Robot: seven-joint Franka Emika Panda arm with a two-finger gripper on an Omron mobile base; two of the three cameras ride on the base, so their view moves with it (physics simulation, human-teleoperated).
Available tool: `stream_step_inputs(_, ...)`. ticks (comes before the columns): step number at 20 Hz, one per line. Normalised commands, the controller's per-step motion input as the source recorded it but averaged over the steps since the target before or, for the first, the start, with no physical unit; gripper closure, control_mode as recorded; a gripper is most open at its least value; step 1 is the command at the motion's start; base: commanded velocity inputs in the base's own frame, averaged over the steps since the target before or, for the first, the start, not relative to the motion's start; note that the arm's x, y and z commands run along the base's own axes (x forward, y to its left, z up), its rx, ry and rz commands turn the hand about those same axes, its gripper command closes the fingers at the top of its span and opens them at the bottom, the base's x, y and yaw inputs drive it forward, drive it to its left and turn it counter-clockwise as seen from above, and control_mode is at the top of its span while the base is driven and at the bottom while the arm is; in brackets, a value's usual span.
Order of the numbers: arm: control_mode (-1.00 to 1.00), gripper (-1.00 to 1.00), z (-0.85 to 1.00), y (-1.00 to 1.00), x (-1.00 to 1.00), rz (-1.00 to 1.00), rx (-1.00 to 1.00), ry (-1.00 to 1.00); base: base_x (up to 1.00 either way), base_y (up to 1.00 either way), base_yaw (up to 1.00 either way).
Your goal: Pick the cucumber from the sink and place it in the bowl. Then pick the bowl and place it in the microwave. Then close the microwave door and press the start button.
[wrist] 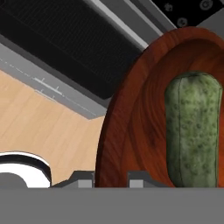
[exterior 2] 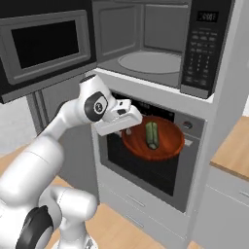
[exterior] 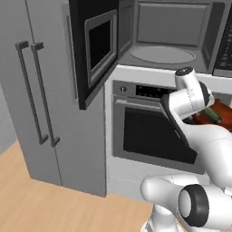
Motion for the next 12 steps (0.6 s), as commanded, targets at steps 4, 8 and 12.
stream_step_inputs(4, 1.0, 1.0, 0.0, 0.0, 0.0, 0.0, 0.0, 0.0, 0.55, 0.24, -0.34)
stream_step_inputs(8, 1.0, 1.0, 0.0, 0.0, 0.0, 0.0, 0.0, 0.0, 0.51, 0.2, -0.33)
stream_step_inputs(12, 1.0, 1.0, 0.0, 0.0, 0.0, 0.0, 0.0, 0.0, 0.56, 0.38, -0.32)
